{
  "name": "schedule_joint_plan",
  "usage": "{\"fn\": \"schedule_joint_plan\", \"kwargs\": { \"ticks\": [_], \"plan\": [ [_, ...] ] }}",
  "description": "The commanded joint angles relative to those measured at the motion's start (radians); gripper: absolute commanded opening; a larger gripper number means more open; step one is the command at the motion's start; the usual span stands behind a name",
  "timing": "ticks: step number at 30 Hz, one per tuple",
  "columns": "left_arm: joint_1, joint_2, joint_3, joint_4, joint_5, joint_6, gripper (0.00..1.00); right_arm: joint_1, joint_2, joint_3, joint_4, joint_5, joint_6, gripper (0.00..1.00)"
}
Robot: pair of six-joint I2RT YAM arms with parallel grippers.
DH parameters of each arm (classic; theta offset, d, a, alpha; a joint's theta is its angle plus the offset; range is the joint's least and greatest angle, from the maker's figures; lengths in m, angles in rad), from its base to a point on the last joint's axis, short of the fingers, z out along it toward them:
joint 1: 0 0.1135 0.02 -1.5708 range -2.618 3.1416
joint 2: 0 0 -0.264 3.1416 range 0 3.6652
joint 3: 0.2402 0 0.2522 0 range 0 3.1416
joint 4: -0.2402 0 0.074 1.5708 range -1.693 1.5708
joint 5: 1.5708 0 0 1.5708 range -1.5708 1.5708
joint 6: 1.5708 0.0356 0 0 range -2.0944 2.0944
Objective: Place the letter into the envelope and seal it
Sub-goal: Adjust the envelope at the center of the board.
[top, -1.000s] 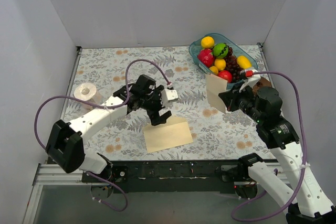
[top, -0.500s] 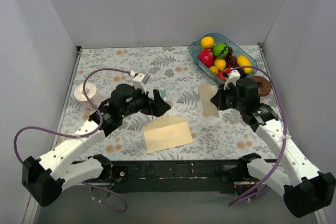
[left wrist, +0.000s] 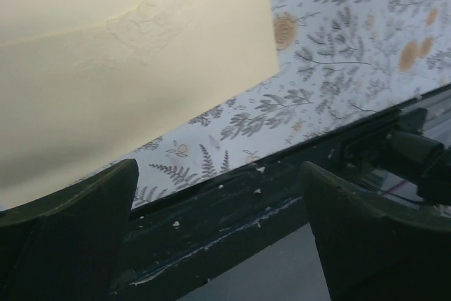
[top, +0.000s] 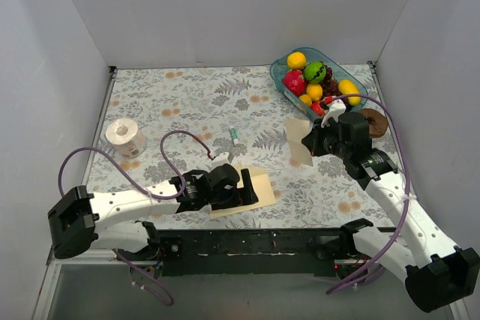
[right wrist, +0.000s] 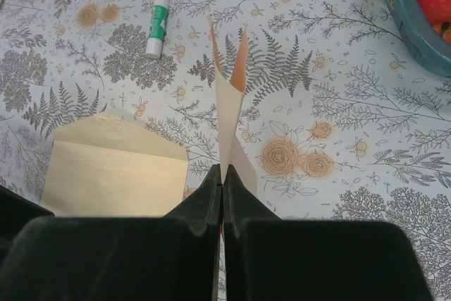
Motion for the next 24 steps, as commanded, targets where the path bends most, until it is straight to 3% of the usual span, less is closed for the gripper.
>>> {"fn": "schedule_joint_plan", "kwargs": {
  "ticks": [1,10,17,24],
  "plan": [
    [-0.020,0.102,0.025,-0.111,-0.128,-0.114,0.98,-0.004,-0.045,-0.001,0.028,0.026,0.009,0.01],
    [-0.019,0.277,0.198,-0.259,-0.392,-0.174,0.98,-0.002,-0.079,-0.009,0.013,0.072,0.011,0.01],
    [-0.026,0.441,0.281,-0.270,-0.383,-0.142,0.98,-0.004,-0.074,0.002,-0.004,0.095,0.006,0.01],
    [-0.043,0.489,0.227,-0.254,-0.367,-0.170,0.98,-0.004,-0.091,0.001,-0.008,0.120,0.006,0.01]
  ]
}}
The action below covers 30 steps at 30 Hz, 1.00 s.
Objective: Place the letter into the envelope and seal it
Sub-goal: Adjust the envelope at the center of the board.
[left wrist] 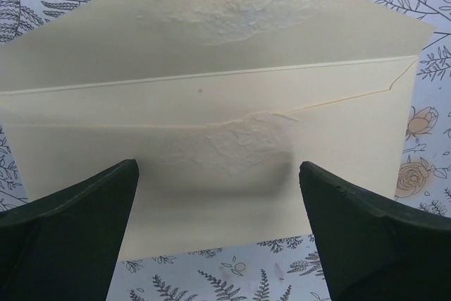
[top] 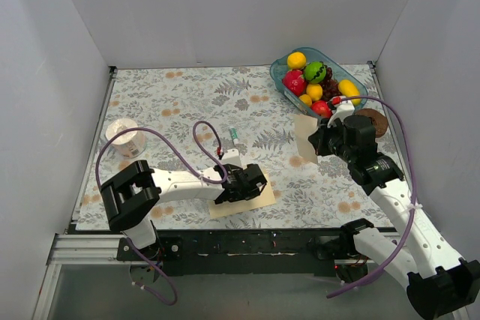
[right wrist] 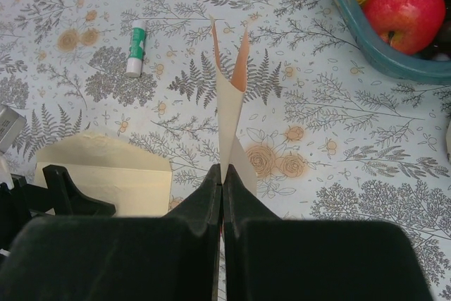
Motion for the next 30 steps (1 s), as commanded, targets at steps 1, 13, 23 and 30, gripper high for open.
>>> {"fn": "schedule_joint_plan", "kwargs": {
  "ticks": [1,13,23,30],
  "plan": [
    [-0.007,0.018,-0.032,-0.006,-0.011,-0.007,0.98,-0.002,-0.021,0.004,0.009,0.023,0.001,0.01],
    [-0.033,0.020,-0.121,0.155,0.028,0.386,0.98,-0.004,-0.046,-0.006,-0.014,0.082,-0.005,0.01],
    [-0.033,0.260,0.017,0.004,-0.080,0.414,0.98,-0.004,-0.063,-0.001,-0.031,0.102,-0.025,0.01],
    [-0.035,0.178,-0.070,0.213,-0.020,0.661,0.98,-0.004,-0.074,0.008,-0.034,0.115,-0.042,0.01]
  ]
}}
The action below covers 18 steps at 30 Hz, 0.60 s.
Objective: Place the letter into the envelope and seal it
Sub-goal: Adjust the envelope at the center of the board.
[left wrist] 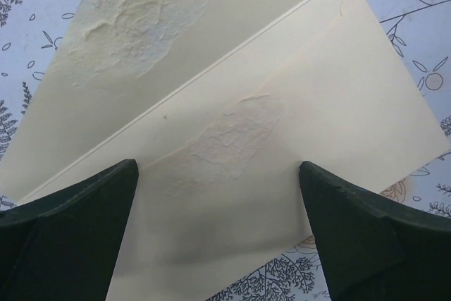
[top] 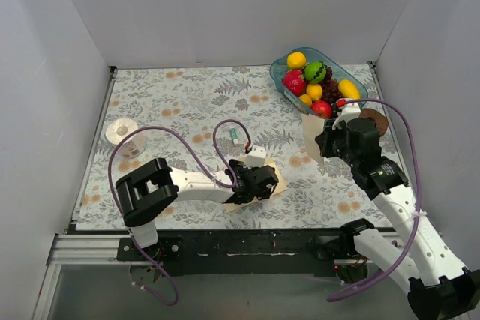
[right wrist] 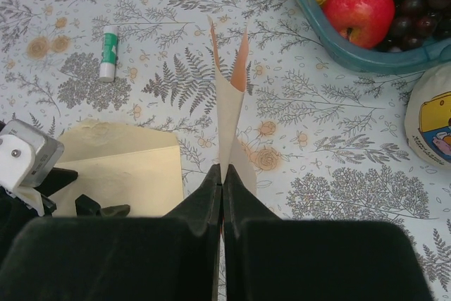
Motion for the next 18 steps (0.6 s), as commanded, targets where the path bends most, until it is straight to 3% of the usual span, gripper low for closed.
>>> {"fn": "schedule_joint_plan", "kwargs": {
  "ticks": [1,11,18],
  "plan": [
    [0.005,0.040,-0.110,-0.049,0.083,0.220,0.98,-0.004,-0.021,0.009,0.014,0.029,-0.027,0.01],
    [0.000,0.151,-0.034,-0.034,0.251,0.430,0.98,-0.004,-0.047,0.006,0.002,0.043,-0.034,0.01],
    [0.000,0.091,-0.068,0.027,0.420,0.547,0.98,-0.002,-0.057,0.009,-0.003,0.054,-0.045,0.01]
  ]
}}
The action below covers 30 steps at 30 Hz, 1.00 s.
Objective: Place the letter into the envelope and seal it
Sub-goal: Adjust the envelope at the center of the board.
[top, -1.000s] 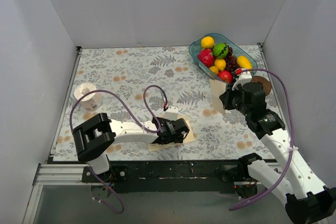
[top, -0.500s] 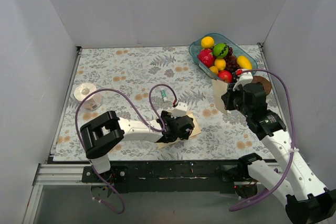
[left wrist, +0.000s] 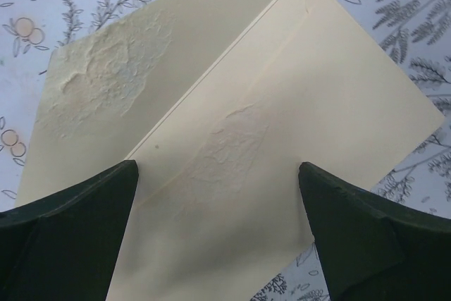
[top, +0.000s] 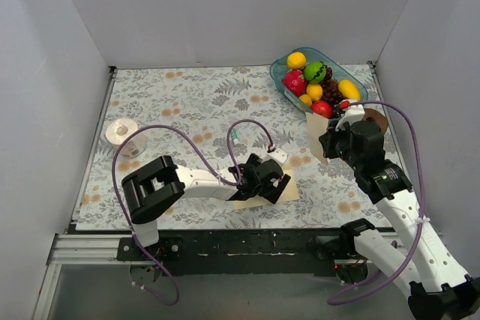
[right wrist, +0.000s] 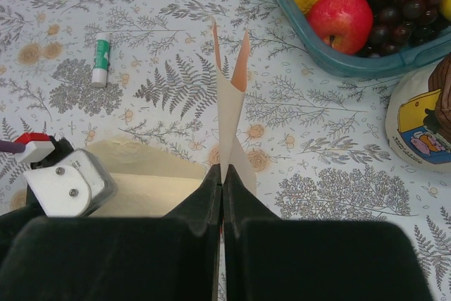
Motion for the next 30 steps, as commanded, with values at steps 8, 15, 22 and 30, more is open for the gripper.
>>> {"fn": "schedule_joint_plan", "kwargs": {
  "ticks": [8,15,22,30],
  "plan": [
    [-0.020,-0.159,-0.201,-0.078,0.273,0.293,0.98,-0.004,-0.015,0.007,0.014,0.013,-0.012,0.01],
    [-0.019,-0.272,-0.212,-0.015,0.206,0.384,0.98,-0.002,-0.015,0.010,0.014,0.010,-0.010,0.01],
    [-0.019,-0.406,-0.037,-0.041,-0.093,0.218,0.98,-0.002,-0.002,0.007,0.021,-0.006,0.005,0.01],
    [-0.017,-0.273,0.180,-0.517,-0.218,-0.554,0.98,-0.004,0.010,-0.001,0.024,-0.001,0.031,0.01]
  ]
}}
